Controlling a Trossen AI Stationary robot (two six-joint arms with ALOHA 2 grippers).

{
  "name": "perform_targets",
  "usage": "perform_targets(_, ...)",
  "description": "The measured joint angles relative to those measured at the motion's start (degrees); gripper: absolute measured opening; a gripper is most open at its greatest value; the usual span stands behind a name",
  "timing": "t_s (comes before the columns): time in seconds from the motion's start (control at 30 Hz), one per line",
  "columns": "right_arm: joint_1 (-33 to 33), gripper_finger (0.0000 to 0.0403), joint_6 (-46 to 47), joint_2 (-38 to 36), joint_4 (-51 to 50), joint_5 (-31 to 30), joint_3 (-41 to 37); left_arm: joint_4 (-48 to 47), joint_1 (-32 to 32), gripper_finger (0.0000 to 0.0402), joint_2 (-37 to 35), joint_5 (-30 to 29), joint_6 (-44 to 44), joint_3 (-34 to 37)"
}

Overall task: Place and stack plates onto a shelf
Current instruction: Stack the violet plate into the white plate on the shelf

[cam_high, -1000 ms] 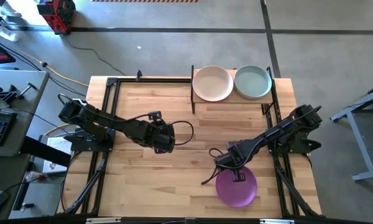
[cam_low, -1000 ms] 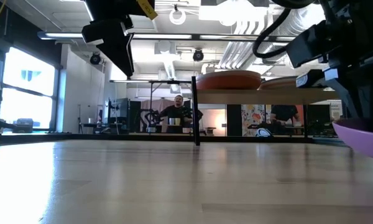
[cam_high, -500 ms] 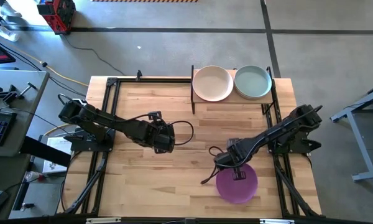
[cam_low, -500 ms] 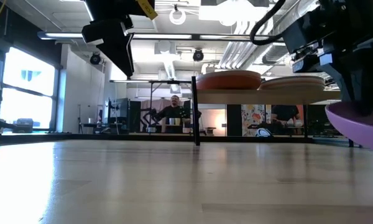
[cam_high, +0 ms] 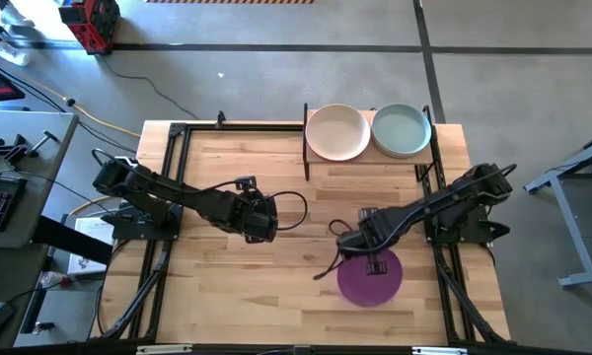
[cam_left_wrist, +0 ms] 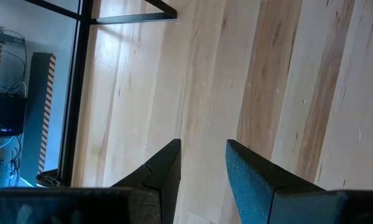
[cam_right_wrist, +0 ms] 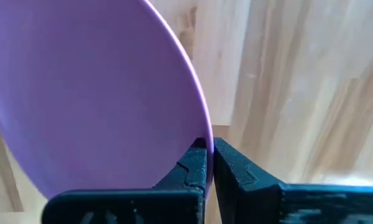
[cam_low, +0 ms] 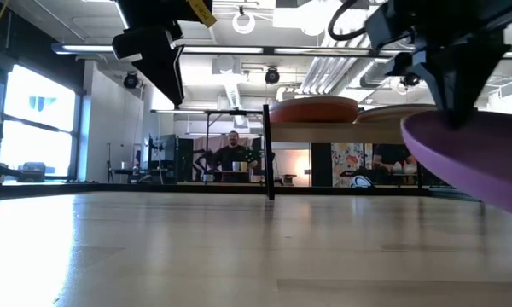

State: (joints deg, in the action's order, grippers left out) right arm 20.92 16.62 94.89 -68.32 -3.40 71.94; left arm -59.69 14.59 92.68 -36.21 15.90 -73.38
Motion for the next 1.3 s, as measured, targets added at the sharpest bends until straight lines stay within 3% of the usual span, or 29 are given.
perform_targets(0.4, -12.24, 0.0, -7.47, -9.01, 0.01, -0.72, 0.88, -0.02, 0.0, 0.0117, -0.02, 0.0, -0.02, 0.0)
perform_targets(0.77, -31.61, 0.0, -11.11, -21.5, 8.89, -0.85, 0.88, -0.01, -0.02, 0.0117, -0.02, 0.0, -1.24, 0.0)
perform_targets(1.03, -46.02, 0.0, -6.24, -28.17, 23.14, -0.35, 0.88, 0.0, -0.63, 0.0117, -0.02, 0.0, -1.53, 0.0)
perform_targets(1.3, -57.58, 0.0, 4.14, -28.97, 37.36, 5.77, 0.88, -0.01, -2.42, 0.0117, -0.02, 0.0, -1.53, 0.0)
